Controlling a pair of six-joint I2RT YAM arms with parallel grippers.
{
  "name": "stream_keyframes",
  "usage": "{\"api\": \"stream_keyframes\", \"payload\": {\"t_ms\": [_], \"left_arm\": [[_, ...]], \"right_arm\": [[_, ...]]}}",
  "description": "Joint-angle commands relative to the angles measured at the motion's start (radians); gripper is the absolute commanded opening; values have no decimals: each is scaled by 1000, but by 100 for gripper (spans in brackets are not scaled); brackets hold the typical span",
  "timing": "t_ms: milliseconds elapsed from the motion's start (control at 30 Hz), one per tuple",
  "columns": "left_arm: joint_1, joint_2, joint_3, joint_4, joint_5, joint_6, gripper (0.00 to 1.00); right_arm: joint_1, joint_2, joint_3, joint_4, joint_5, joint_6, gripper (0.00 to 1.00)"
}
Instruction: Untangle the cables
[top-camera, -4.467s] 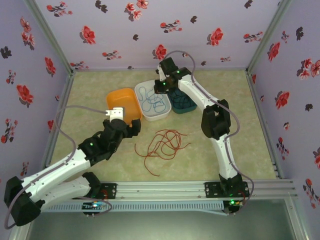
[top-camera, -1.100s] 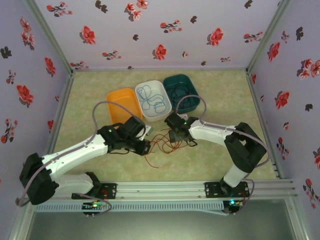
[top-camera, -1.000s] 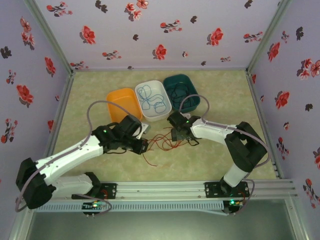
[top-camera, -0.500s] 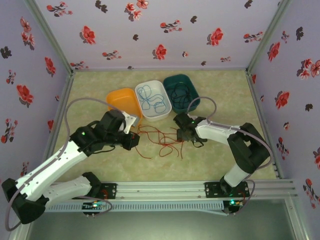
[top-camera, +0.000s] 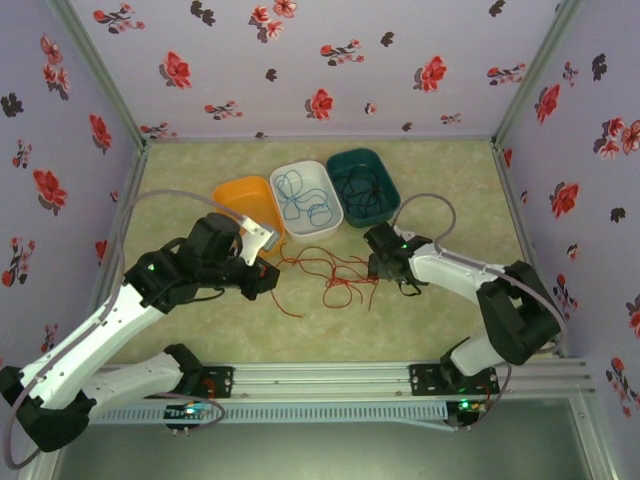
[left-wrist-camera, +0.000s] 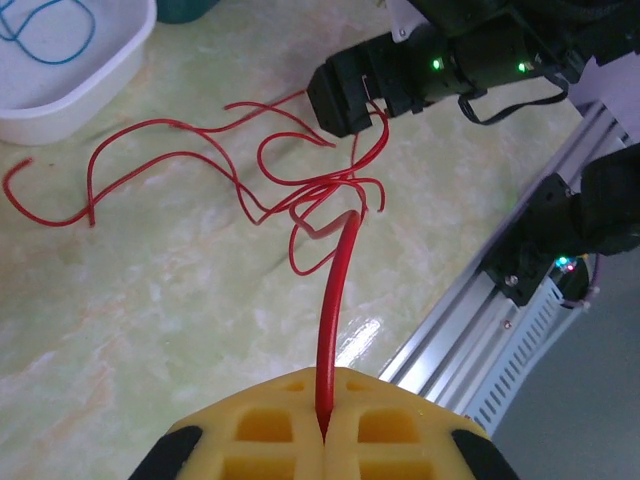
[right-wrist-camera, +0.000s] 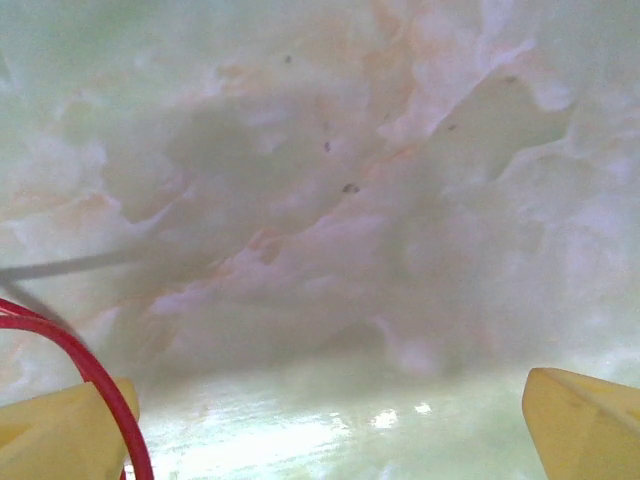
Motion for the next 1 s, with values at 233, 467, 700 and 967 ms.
{"api": "stream_keyframes", "payload": {"t_ms": [233, 467, 700, 967], "left_arm": [[-66, 71, 35, 50, 86, 75, 0], [-94, 113, 57, 86, 87, 101, 0], [-102, 155, 96, 93, 88, 124, 0], [-101, 140, 129, 82, 74, 138, 0]], "right_arm": [[-8, -284, -49, 47, -52, -65, 99], [4, -404, -39, 157, -292, -153, 99], [164, -266, 53, 131, -307, -202, 99], [204, -81, 66, 86, -339, -223, 99]]}}
